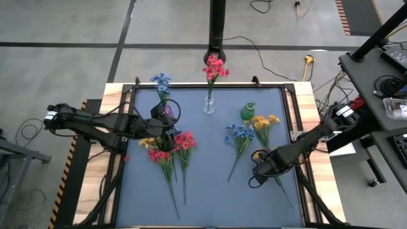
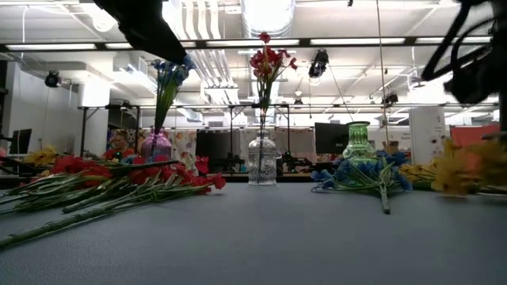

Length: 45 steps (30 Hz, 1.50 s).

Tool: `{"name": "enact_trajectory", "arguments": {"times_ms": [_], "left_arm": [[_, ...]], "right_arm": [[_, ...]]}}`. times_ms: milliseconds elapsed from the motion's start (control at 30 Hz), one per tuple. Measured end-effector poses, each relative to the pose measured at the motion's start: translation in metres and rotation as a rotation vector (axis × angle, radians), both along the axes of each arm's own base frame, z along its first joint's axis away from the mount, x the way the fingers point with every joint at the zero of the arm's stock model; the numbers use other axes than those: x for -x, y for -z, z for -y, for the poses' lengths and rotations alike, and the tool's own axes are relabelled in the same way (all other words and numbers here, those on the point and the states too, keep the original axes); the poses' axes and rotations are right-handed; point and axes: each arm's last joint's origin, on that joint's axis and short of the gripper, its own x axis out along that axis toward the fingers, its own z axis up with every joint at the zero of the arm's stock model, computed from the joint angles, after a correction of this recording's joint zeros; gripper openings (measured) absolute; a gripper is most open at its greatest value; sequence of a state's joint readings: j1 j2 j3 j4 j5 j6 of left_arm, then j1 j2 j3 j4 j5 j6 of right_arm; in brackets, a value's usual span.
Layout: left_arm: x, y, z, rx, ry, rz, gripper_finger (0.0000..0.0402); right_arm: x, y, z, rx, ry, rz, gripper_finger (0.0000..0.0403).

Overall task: Sort flowers into vase by color
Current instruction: Put the right yellow flower into the green vase

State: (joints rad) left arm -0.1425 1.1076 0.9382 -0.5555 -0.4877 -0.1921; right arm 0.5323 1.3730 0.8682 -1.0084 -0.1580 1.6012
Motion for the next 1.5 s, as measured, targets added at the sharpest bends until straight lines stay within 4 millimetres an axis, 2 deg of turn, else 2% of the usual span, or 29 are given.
{"name": "enact_trajectory", "arguments": {"times_ms": [133, 300, 400, 533, 633, 833, 1033, 1200, 1400, 1500], "left_arm": [[0.001, 0.001, 0.0, -0.001, -0.001, -0.016, 0.0242], [0.001, 0.001, 0.0, 0.002, -0.005, -0.019, 0.0242], [0.001, 0.001, 0.0, 0.002, -0.005, -0.019, 0.0242], [0.001, 0.001, 0.0, 0.0, -0.003, -0.02, 0.0242], [0.001, 0.001, 0.0, -0.001, -0.003, -0.019, 0.0242], [0.001, 0.001, 0.0, -0.001, -0.003, -0.015, 0.0242], [0.001, 0.001, 0.0, -0.001, -0.004, -0.012, 0.0242], [0.001, 0.001, 0.0, -0.002, -0.004, -0.012, 0.0242], [0.001, 0.001, 0.0, -0.002, -0.004, -0.012, 0.0242], [0.001, 0.001, 0.0, -0.003, -0.004, -0.014, 0.0242]], "right_arm": [[0.002, -0.032, 0.002, -0.058, -0.004, 0.146, 0.0014], [0.008, -0.068, 0.013, 0.059, -0.018, 0.406, 0.0014], [0.011, -0.083, 0.022, 0.207, -0.045, 0.556, 0.0013], [0.013, -0.102, 0.035, 0.494, -0.04, 0.776, 0.0013], [0.012, -0.114, 0.045, 0.674, -0.071, 0.877, 0.0013], [0.006, -0.135, 0.066, 1.032, -0.121, 0.912, 0.0013], [0.0, -0.147, 0.095, 1.283, -0.047, 0.795, 0.0013], [-0.006, -0.158, 0.127, 1.354, 0.036, 0.743, 0.0013], [-0.017, -0.177, 0.164, 1.318, -0.152, 0.88, 0.0013], [-0.017, -0.179, 0.181, 1.306, -0.23, 0.961, 0.0013]]}}
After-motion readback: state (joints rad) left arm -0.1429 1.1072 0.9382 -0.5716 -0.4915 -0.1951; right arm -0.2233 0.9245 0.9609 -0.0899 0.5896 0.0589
